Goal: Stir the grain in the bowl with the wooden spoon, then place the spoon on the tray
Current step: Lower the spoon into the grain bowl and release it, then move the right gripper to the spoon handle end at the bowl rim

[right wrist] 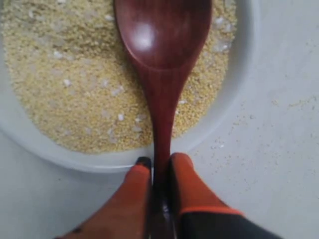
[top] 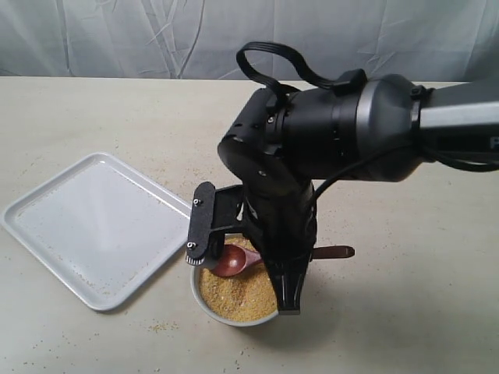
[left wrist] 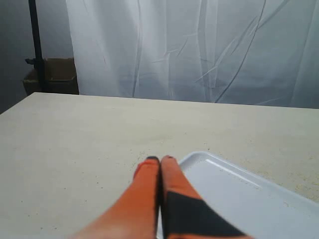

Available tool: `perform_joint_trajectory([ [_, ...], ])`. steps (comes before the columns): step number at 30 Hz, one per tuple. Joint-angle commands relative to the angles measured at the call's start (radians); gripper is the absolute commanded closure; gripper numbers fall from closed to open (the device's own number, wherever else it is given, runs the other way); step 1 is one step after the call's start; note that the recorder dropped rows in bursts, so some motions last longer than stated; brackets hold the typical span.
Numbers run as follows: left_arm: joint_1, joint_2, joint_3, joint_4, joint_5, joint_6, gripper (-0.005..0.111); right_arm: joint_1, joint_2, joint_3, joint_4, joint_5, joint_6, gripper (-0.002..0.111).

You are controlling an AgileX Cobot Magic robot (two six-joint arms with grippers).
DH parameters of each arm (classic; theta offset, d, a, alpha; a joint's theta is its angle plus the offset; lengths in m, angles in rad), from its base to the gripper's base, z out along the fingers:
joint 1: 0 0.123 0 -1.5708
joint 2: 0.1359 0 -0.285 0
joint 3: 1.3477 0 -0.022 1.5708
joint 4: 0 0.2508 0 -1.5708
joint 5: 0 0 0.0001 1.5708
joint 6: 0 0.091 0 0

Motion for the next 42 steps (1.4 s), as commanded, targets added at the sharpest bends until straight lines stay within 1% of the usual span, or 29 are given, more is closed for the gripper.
perform_joint_trajectory([
  [1, 0.004, -0.005, 0.005, 0.001, -0.006, -0.002, 0.107, 0.005, -0.004, 0.002, 0.004, -0.002, 0.009, 0.108],
  [3, 0.004, -0.005, 0.005, 0.001, -0.006, -0.002, 0.107, 0.005, -0.004, 0.002, 0.004, 0.004, 0.016, 0.107],
  [4, 0.004, -0.005, 0.005, 0.001, -0.006, -0.002, 0.107, 0.005, -0.004, 0.002, 0.004, 0.007, 0.021, 0.103],
  [6, 0.004, -0.005, 0.005, 0.001, -0.008, -0.002, 0.107, 0.005, -0.004, 0.002, -0.008, 0.017, 0.034, 0.090],
  [10, 0.004, -0.005, 0.005, 0.001, -0.008, -0.002, 0.107, 0.005, -0.004, 0.002, -0.018, 0.023, 0.037, 0.059],
  [12, 0.004, -0.005, 0.005, 0.001, -0.008, -0.002, 0.107, 0.005, -0.007, 0.002, -0.018, 0.026, 0.078, 0.050],
  [13, 0.004, -0.005, 0.005, 0.001, -0.008, -0.002, 0.107, 0.005, -0.010, 0.002, -0.018, 0.026, 0.109, 0.048],
  [17, 0.004, -0.005, 0.005, 0.001, -0.008, -0.002, 0.107, 0.005, -0.051, -0.011, -0.033, 0.042, 0.237, 0.048],
  [21, 0.004, -0.005, 0.005, 0.001, -0.008, -0.002, 0.107, 0.005, -0.138, -0.032, -0.034, 0.069, 0.424, 0.048],
  [23, 0.004, -0.005, 0.005, 0.001, -0.008, -0.002, 0.107, 0.000, -0.187, -0.032, -0.005, 0.067, 0.504, 0.049],
  [26, 0.004, -0.005, 0.005, 0.001, -0.008, -0.002, 0.107, -0.048, -0.264, -0.006, 0.078, -0.001, 0.619, 0.055],
  [28, 0.004, -0.005, 0.005, 0.001, -0.008, -0.002, 0.107, -0.086, -0.325, 0.045, 0.155, -0.090, 0.649, 0.066],
  [30, 0.004, -0.005, 0.005, 0.001, -0.008, -0.002, 0.107, -0.114, -0.395, 0.125, 0.242, -0.201, 0.651, 0.080],
  [32, 0.004, -0.005, 0.005, 0.001, -0.008, -0.002, 0.107, -0.124, -0.460, 0.210, 0.285, -0.317, 0.662, 0.094],
  [33, 0.004, -0.005, 0.005, 0.001, -0.008, -0.002, 0.107, -0.125, -0.505, 0.261, 0.303, -0.401, 0.694, 0.105],
  [34, 0.004, -0.005, 0.005, 0.001, -0.008, -0.002, 0.107, -0.125, -0.535, 0.315, 0.305, -0.467, 0.730, 0.108],
  [37, 0.004, -0.005, 0.005, 0.001, -0.008, -0.002, 0.107, -0.125, -0.644, 0.480, 0.305, -0.733, 0.878, 0.108],
  [40, 0.004, -0.005, 0.005, 0.001, -0.008, -0.002, 0.107, -0.123, -0.743, 0.683, 0.328, -1.167, 1.048, 0.108],
  [42, 0.004, -0.005, 0.005, 0.001, -0.008, -0.002, 0.107, -0.123, -0.794, 0.830, 0.397, -1.428, 1.157, 0.108],
])
